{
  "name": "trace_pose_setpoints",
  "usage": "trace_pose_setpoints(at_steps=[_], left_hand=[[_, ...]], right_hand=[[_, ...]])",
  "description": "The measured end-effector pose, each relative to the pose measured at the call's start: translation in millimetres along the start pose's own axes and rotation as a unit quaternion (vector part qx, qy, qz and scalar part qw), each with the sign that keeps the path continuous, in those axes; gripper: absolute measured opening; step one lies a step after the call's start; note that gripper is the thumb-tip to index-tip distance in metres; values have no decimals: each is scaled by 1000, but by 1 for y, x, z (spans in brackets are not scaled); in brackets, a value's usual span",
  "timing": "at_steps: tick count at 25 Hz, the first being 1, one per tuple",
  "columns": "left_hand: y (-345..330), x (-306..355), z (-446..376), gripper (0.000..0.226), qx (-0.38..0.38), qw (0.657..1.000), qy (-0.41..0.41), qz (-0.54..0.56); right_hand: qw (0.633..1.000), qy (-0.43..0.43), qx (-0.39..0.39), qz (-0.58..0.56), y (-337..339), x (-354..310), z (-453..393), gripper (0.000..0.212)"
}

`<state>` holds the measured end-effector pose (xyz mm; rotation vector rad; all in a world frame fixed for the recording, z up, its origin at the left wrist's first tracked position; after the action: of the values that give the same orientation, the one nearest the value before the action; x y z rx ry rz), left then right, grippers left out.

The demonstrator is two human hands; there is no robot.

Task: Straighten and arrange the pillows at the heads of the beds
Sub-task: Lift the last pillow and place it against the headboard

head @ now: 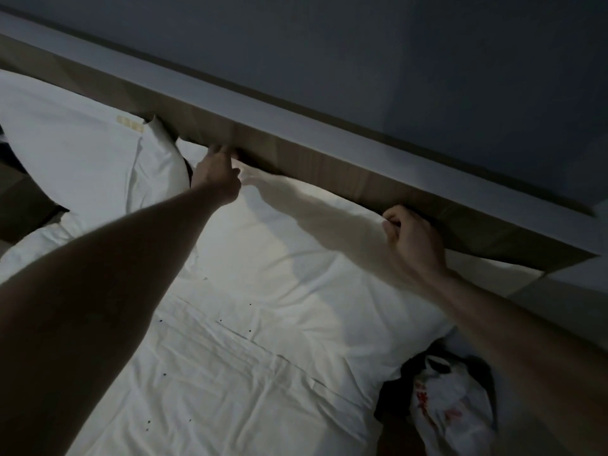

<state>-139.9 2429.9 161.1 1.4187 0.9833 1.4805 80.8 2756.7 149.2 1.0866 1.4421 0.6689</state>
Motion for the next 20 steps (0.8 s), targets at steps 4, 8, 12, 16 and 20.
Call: trace_pose_setpoints(at_steps=[4,8,12,16,20], left_hand=[[-24,-1,28,53,15,1000,2,11],[-51,21,34,47,-48,998,-26,-7],[-35,53,24,24,-4,1000,-24,12],[-33,53,23,24,3,998,-21,55],[-61,44,54,49,-69,983,-65,154]], right_hand=[[992,-19,-5,129,4,26,23,24],[996,-39,14,85,9,30,25,14],[996,-52,75,17,24,35,16,10],[989,-26,144,-24,30,40,28,6],[990,-39,125,-50,19,42,37,21]])
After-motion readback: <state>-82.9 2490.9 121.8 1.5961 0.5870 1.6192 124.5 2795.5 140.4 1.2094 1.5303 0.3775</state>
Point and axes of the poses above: each hand's wrist, its own z-axis away from the middle knuckle, its own y-axis out of the back of the hand, x = y × z, the point moved 8 cm from there along -z, towards the middle knuckle, and after that the axes turned 9 degrees about y, right-handed, at the moved point
